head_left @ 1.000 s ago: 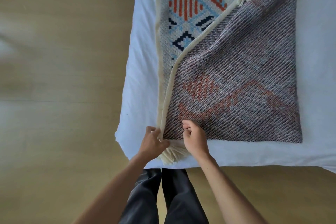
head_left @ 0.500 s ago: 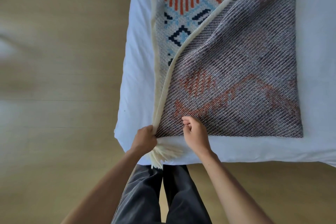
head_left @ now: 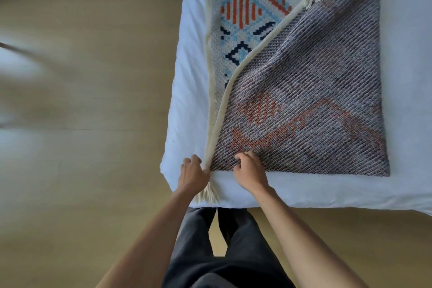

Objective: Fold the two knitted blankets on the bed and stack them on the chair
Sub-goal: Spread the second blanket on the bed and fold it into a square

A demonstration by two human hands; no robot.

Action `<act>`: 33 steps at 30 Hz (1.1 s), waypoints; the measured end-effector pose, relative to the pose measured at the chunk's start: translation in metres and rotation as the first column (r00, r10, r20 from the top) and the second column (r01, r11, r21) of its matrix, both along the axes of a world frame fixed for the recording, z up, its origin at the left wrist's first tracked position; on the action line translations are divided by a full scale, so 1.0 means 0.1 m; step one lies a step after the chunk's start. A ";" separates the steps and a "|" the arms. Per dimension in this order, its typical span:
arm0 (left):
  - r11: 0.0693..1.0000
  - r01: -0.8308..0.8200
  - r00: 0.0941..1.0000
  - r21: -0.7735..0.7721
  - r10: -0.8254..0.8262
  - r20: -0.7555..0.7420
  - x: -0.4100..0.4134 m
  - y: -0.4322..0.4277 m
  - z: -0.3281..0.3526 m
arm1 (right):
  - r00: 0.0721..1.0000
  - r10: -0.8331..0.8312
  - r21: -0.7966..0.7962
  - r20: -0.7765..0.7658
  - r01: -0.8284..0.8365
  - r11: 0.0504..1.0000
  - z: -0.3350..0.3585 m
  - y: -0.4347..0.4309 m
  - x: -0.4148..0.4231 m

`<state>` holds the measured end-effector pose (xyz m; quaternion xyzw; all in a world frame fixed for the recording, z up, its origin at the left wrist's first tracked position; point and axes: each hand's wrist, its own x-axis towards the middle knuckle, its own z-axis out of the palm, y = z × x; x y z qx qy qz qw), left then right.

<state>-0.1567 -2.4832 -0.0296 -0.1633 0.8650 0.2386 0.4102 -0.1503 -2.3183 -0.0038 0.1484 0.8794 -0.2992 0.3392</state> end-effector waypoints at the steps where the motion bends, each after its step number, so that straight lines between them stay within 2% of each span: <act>1: 1.000 0.009 1.000 0.025 -0.009 0.011 -0.03 -0.04 0.08 | 1.000 0.009 0.003 0.030 -0.009 1.000 0.07 -0.03 -0.01; 5: 0.996 0.024 0.998 0.087 -0.028 0.049 -0.17 -0.27 0.44 | 0.995 -0.012 -0.010 0.097 0.013 1.000 0.37 -0.19 -0.06; 12: 0.995 -0.010 0.998 0.096 0.017 -0.063 -0.45 -1.13 0.92 | 0.969 -0.193 -0.069 0.152 0.206 0.976 0.79 -0.68 -0.21; 17: 0.988 0.112 0.992 0.106 -0.106 -0.064 -0.75 -2.08 0.99 | 0.956 -0.257 -0.045 0.140 0.266 0.963 0.99 -1.35 -0.56; 20: 0.952 0.272 0.961 0.142 -0.276 0.005 -1.14 -2.61 1.09 | 0.943 -0.313 -0.009 0.115 0.316 0.949 1.13 -1.82 -0.78; 23: 0.911 0.376 0.924 0.172 -0.381 -0.004 -1.55 -3.03 1.29 | 0.932 -0.343 0.003 0.120 0.345 0.939 1.32 -2.24 -0.99; 27: 0.906 0.382 0.924 0.181 -0.376 -0.065 -2.12 -3.35 1.48 | 0.904 -0.417 -0.052 0.095 0.423 0.905 1.47 -2.62 -1.30; 33: 0.825 0.548 0.837 0.140 -0.540 -0.094 -2.95 -3.31 1.61 | 0.835 -0.545 -0.087 0.078 0.551 0.830 1.50 -2.77 -1.64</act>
